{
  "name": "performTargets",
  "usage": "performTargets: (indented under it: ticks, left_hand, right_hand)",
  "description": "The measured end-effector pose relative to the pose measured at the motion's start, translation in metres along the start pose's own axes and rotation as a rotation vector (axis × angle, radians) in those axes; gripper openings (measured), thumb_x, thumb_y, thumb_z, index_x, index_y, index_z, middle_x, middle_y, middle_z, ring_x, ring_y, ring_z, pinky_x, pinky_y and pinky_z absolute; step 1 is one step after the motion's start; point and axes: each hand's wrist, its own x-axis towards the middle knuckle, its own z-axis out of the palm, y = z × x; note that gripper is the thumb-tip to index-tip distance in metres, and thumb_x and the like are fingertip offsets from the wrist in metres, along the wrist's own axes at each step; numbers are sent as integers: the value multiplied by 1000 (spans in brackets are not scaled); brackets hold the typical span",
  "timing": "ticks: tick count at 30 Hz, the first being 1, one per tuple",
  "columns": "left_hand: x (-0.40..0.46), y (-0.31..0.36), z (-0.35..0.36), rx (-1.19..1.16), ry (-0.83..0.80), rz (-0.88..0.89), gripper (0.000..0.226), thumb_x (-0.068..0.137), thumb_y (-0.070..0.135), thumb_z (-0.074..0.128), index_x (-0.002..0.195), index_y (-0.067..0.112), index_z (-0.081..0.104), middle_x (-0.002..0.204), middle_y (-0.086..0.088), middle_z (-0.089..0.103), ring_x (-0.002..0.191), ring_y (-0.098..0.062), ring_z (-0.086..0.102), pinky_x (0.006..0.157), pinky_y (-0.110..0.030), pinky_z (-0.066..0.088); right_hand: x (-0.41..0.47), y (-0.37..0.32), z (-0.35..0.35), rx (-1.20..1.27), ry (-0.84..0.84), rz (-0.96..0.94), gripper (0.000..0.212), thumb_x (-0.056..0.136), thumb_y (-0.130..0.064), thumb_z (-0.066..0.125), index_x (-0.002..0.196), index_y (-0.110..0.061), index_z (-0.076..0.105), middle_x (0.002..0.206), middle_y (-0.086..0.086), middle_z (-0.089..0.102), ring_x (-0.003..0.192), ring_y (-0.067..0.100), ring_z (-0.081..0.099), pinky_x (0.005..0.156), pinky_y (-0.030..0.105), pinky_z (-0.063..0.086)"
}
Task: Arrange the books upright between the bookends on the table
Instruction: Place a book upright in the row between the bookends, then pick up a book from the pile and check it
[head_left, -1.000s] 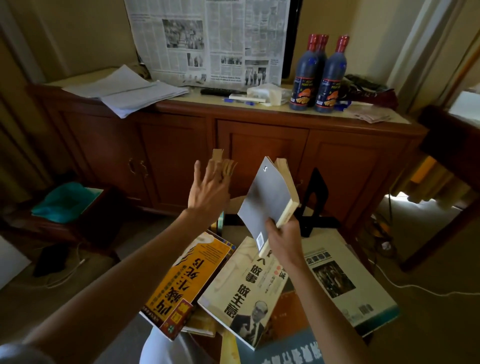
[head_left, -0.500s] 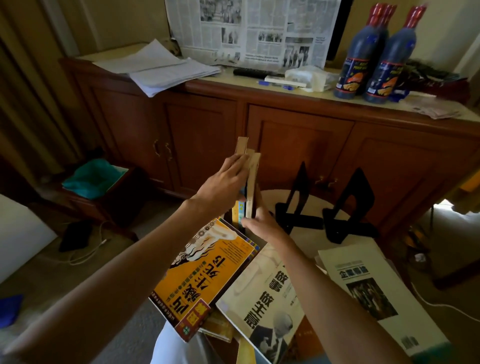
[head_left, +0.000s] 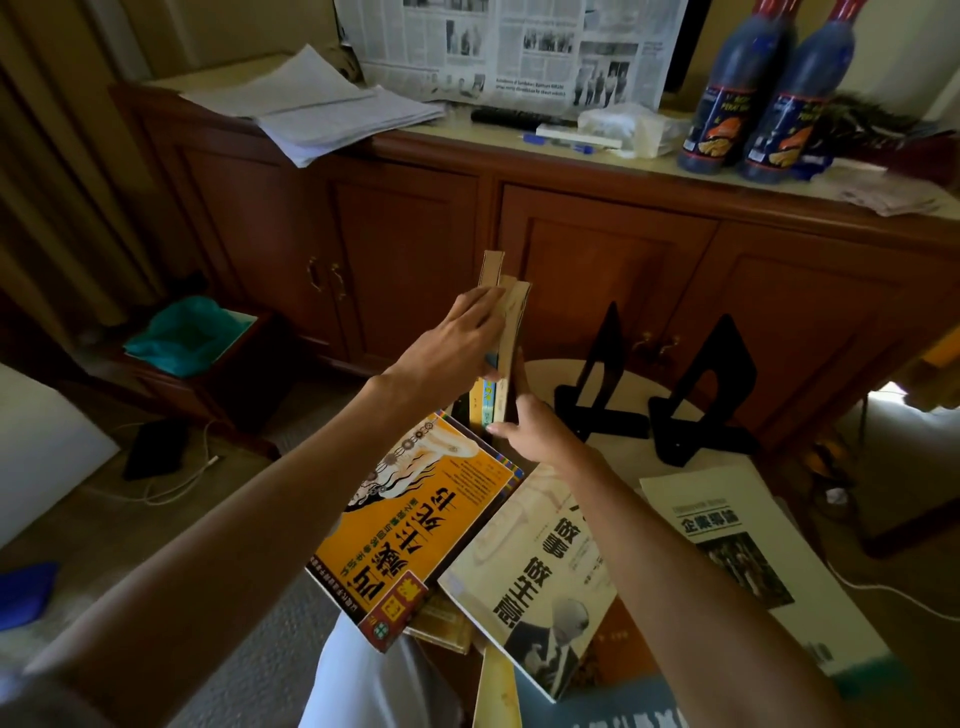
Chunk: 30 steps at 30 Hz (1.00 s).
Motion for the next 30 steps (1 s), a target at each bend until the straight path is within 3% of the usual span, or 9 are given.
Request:
performTargets:
  ticks: [4, 8, 11, 13, 16, 19, 22, 27, 30]
  left_hand:
    - [-19, 15, -9, -143, 99, -54, 71, 81, 31, 78, 139, 10, 43, 162, -19, 16, 150, -35, 13, 116, -43, 26]
    - [-62, 36, -8, -373, 197, -273, 74, 87, 40, 71, 147, 21, 34, 165, -8, 8, 152, -25, 4, 116, -39, 14]
    - [-98, 57, 1, -533, 193, -452, 59, 91, 41, 66, 141, 29, 35, 163, -3, 20, 150, -22, 11, 117, -43, 22]
    - [-120, 72, 5, -570, 137, -532, 51, 93, 38, 65, 136, 30, 40, 157, 0, 32, 145, -22, 22, 111, -45, 32]
    - [-148, 91, 7, -600, 75, -557, 33, 93, 31, 65, 123, 24, 54, 138, 1, 51, 130, -20, 40, 97, -33, 37]
    - [-166, 108, 14, -615, -85, -540, 32, 94, 36, 62, 122, 21, 54, 127, 0, 61, 111, -18, 59, 87, -31, 49]
    - [-174, 127, 24, -507, -262, -534, 47, 93, 46, 60, 132, 23, 44, 136, 3, 53, 122, -17, 47, 87, -34, 47]
    - [-176, 152, 31, -374, -248, -514, 59, 94, 49, 56, 142, 23, 35, 147, 0, 45, 132, -23, 34, 107, -40, 39]
    - [-190, 174, 41, -347, -294, -473, 61, 99, 49, 46, 151, 25, 24, 164, -4, 16, 150, -35, 7, 120, -50, 15]
  right_hand:
    - [-12, -4, -9, 44, 55, -31, 68, 87, -22, 73, 145, -13, 38, 134, 8, 58, 123, 25, 56, 93, 30, 43]
    - [-31, -9, -23, 83, 68, -56, 75, 87, -22, 72, 150, -18, 32, 144, 6, 47, 132, 24, 46, 91, 24, 35]
    - [-43, -14, -32, 86, 67, -100, 78, 89, -17, 69, 153, -22, 25, 149, 4, 44, 138, 23, 40, 96, 25, 34]
    - [-51, -18, -37, 96, 98, -100, 82, 90, -16, 68, 155, -28, 20, 152, 2, 42, 141, 21, 36, 104, 33, 36]
    - [-63, -20, -40, 94, 138, -86, 87, 88, -20, 71, 156, -30, 17, 155, 3, 38, 143, 23, 34, 110, 42, 36]
    - [-76, -17, -39, 80, 148, -31, 88, 88, -25, 72, 157, -27, 17, 161, 1, 27, 147, 23, 27, 114, 43, 32]
    - [-98, -7, -31, 28, 139, 10, 79, 91, -27, 69, 155, -22, 24, 158, 1, 33, 145, 22, 32, 113, 41, 31]
    - [-143, 27, -4, -286, 117, 184, 84, 85, -55, 67, 151, -19, 31, 153, 7, 41, 139, 29, 38, 113, 47, 31]
    - [-157, 34, 1, -339, 193, 232, 90, 79, -59, 71, 149, -18, 31, 149, 11, 43, 138, 33, 36, 113, 48, 29]
